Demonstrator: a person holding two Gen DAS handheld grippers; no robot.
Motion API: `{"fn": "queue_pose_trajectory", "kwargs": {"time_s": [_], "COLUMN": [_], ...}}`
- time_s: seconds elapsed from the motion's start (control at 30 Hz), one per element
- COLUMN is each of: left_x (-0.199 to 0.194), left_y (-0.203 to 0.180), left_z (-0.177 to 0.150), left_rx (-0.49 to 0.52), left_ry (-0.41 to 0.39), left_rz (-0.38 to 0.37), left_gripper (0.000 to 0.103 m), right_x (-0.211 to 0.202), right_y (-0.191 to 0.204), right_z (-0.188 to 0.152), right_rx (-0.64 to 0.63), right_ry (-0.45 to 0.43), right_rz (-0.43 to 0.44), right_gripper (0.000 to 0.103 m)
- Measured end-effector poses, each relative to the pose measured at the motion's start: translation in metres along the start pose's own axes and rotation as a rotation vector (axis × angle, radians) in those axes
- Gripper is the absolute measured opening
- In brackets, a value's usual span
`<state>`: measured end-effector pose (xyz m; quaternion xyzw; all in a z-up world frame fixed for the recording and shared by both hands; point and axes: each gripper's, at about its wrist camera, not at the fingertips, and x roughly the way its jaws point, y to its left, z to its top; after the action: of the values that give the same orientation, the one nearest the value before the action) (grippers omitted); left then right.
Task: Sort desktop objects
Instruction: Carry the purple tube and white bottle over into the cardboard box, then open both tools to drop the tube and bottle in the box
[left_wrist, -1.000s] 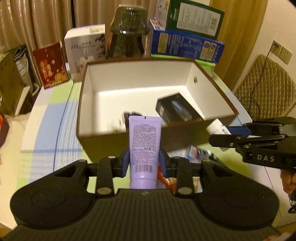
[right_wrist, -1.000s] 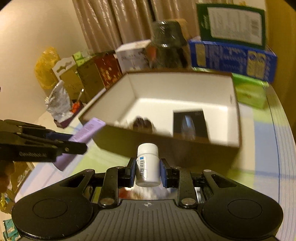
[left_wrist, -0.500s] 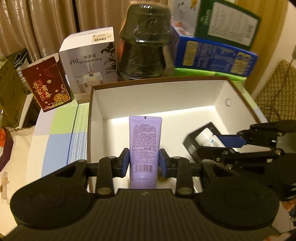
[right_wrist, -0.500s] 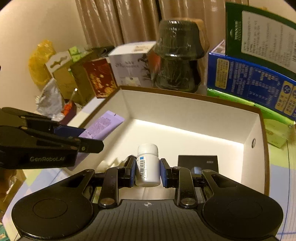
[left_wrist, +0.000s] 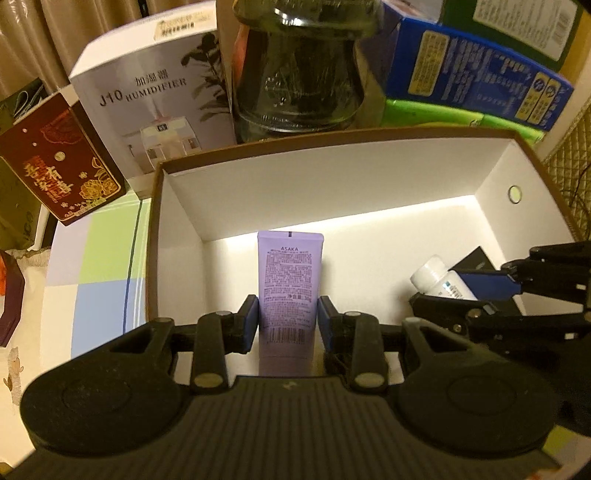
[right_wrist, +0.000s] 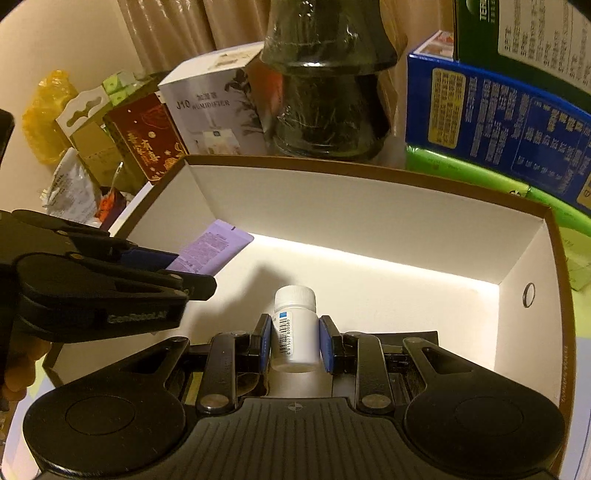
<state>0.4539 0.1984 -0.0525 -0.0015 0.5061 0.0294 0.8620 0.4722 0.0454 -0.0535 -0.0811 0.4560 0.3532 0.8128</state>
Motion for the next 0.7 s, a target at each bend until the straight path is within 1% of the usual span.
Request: {"fn": "queue_pose_trajectory", "kwargs": {"time_s": [0.1, 0.23, 0.43, 0.57, 0.7], "left_x": [0.008, 0.012, 0.007, 0.003, -0.004], "left_y": [0.000, 0.001, 0.001, 0.003, 0.006], "left_z": [0.001, 0.002, 0.005, 0.003, 0.000], "left_rx": [0.006, 0.002, 0.009, 0.008, 0.006], "left_ry": [0.023, 0.034, 0.014, 0.004, -0.014], "left_rz": [0.008, 0.012, 0.015, 0.023, 0.030], "left_gripper": [0.029, 0.029, 0.030, 0.034, 0.036], "right_x": [0.004, 0.010, 0.013, 0.014, 0.012], "right_y": [-0.002, -0.003, -0.003, -0.002, 0.000], "right_z": [0.001, 0.001, 0.001, 0.001, 0.001], "right_rx": [0.006, 0.008, 0.011, 0.007, -0.006], "right_ry": [0.010, 0.021, 0.024, 0.017, -0.021], "right_rz": [0.003, 0.001, 0.004, 0.004, 0.002], "right_gripper": [0.024, 0.024, 0.024, 0.024, 0.024]}}
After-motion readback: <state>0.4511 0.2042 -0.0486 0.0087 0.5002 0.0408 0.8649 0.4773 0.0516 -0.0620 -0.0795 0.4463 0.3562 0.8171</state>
